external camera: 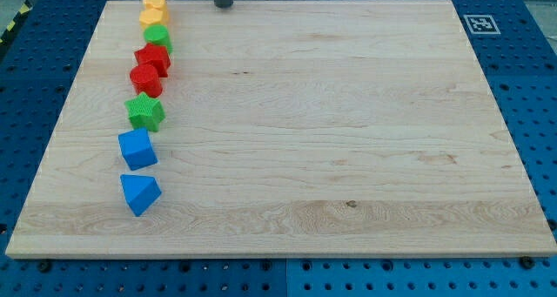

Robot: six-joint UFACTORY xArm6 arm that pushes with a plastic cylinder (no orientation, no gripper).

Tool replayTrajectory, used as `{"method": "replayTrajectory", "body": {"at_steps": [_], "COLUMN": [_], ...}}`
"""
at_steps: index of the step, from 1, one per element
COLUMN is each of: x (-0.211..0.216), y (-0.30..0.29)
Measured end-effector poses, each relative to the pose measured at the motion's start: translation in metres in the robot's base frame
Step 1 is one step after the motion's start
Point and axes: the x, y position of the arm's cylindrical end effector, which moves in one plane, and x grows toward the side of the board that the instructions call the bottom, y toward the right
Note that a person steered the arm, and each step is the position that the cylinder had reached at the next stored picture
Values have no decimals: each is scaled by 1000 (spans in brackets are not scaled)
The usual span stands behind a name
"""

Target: Move yellow heart diagonally to the yellow hexagon

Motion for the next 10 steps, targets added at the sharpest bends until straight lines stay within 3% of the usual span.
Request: {"method": "replayTrajectory", "body": {"at_steps": [5,10], "x": [0,0], "y": [-37,-126]}}
